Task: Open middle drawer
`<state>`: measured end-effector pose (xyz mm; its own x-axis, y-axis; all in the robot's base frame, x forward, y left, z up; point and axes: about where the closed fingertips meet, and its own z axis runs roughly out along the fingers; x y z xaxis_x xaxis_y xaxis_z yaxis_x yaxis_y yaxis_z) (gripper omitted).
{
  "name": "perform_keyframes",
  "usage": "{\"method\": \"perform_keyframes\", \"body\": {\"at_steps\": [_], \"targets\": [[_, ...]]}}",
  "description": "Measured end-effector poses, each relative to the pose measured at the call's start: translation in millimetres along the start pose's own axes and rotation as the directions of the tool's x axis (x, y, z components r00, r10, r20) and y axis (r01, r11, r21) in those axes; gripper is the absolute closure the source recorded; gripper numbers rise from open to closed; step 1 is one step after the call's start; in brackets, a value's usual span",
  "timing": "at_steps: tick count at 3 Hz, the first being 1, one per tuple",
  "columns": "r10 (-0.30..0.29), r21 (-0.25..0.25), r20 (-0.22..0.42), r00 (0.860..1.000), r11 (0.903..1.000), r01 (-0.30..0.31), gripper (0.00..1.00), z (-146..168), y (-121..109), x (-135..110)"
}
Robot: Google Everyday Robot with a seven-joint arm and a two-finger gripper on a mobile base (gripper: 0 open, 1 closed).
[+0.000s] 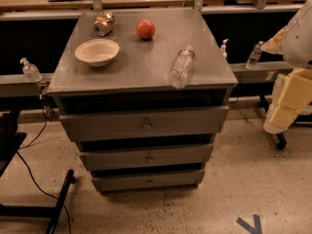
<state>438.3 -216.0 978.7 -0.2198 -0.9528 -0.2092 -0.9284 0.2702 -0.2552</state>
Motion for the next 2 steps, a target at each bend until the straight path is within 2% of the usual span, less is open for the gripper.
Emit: {"method": "perform_keyframes", "body": {"at_steps": [1,2], "targets": [[-0.001,0.001,0.003,1.0,1.0,0.001,0.0,0.4,0.0,-0.7],[0.002,0.021,0.005,1.0,0.9998,-0.002,0.0,13.6,2.5,-1.6]]}}
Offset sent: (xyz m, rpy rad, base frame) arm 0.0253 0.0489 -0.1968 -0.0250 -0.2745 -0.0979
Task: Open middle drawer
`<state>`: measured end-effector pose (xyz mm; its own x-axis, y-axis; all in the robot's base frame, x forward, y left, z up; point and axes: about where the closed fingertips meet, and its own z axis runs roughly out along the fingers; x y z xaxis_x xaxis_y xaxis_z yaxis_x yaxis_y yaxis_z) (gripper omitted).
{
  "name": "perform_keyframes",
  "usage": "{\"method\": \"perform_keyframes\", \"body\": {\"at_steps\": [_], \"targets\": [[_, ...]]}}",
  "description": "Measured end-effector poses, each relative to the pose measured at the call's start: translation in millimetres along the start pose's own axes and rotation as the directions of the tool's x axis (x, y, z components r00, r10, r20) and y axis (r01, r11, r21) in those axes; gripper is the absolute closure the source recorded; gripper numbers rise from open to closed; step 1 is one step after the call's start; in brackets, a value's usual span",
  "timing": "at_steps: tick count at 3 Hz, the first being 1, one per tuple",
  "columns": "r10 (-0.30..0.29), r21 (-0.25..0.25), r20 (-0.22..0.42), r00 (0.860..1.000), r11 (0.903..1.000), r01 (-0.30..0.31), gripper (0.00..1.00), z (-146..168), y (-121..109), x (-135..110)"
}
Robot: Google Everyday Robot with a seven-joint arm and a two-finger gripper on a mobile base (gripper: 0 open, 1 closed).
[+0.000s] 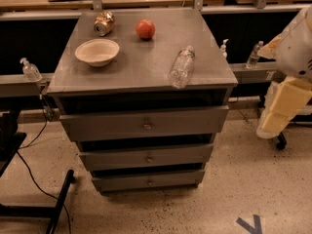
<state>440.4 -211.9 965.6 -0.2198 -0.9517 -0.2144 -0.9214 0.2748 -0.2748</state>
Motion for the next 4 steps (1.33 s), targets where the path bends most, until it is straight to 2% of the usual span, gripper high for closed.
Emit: {"method": "perform_keyframes", "body": {"at_steps": [1,2,3,4], "targets": [[0.0,0.047,0.036,0.999,0.9989,-0.002,0.0,22.6,33.1,-11.7],[0.014,0.052,0.039,0.999,0.9985,-0.016,0.0,61.8,54.8,-6.2],[-0.011,0.039,0.043,0.999,0.9992,0.009,0.0,60.0,57.2,-10.2],[-0.019,-0.038,0.105,0.994,0.999,0.023,0.0,101.9,69.2,0.0]]}}
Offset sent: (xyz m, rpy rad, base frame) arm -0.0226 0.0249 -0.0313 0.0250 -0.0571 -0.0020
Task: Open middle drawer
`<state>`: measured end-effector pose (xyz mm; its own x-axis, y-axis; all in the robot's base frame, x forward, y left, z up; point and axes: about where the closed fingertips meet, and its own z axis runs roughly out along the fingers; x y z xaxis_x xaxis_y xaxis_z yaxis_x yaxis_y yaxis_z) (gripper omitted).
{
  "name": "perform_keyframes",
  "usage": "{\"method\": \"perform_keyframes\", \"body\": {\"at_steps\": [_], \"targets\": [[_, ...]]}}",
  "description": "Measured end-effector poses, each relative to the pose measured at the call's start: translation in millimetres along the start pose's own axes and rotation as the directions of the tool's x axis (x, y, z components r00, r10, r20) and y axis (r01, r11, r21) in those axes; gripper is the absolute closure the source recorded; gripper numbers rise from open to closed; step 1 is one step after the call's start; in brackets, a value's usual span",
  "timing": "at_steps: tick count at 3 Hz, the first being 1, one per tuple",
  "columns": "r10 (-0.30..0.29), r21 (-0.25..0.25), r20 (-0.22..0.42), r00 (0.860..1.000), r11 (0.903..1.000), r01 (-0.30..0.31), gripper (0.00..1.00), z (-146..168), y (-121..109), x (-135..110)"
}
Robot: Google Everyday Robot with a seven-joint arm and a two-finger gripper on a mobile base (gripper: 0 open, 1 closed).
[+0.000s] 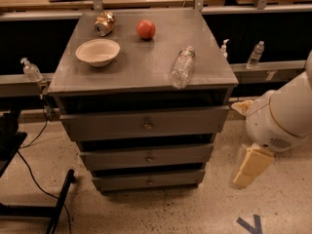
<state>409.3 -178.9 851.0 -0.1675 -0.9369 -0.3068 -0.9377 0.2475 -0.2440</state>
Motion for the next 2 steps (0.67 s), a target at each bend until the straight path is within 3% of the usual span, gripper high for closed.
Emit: {"method": "perform_keyframes", "body": {"at_steps": [1,2], "targets": [[0.066,-0.074,0.176,0.982,0.9958,-0.054,0.0,82.4,18.0,33.2],[0.108,-0.112,0.371,0.922,0.9912,-0.072,0.0,165.0,30.6,61.9]]}}
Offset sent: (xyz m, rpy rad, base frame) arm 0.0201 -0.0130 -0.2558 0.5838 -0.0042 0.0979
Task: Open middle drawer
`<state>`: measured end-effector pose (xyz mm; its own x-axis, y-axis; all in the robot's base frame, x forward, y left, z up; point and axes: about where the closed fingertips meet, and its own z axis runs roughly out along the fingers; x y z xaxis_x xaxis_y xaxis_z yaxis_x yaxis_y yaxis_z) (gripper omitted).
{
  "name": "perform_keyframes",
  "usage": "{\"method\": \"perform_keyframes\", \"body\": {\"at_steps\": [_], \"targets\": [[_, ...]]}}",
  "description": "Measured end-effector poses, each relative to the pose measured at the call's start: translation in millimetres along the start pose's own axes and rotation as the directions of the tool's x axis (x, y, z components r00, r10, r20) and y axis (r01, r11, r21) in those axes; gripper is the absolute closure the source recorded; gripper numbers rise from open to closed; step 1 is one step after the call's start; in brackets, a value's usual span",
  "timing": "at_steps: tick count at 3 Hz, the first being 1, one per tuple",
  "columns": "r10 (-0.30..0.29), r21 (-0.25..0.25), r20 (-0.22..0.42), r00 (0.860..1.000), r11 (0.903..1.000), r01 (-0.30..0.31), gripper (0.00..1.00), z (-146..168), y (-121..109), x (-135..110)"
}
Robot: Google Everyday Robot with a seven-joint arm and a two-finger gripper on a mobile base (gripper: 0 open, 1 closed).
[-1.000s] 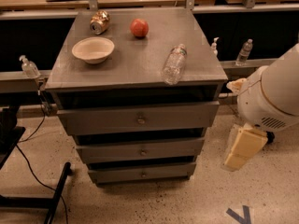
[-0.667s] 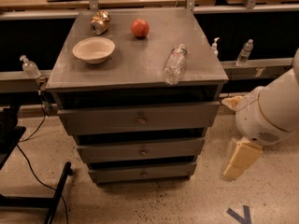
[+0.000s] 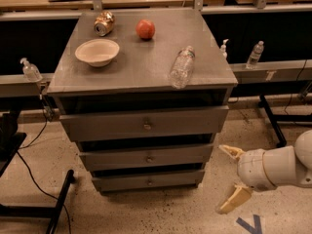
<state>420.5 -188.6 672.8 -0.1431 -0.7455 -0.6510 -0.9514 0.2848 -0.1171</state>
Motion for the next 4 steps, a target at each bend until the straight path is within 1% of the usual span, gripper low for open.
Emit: {"method": "perform_keyframes", "body": {"at_steps": [1,2,3,4], "targets": [[-0.013,-0.031,0.011,1.0,0.9994,0.014,0.0,13.5,4.9,8.8],[-0.013,-0.031,0.011,1.0,0.9994,0.014,0.0,13.5,4.9,8.8],[-0.051,-0.024,0.014,0.999,0.9984,0.051,0.0,41.1,1.5,13.1],[-0.152,0.004,0.046,0.987,0.9884,0.152,0.0,98.4,-18.2,26.5]]}}
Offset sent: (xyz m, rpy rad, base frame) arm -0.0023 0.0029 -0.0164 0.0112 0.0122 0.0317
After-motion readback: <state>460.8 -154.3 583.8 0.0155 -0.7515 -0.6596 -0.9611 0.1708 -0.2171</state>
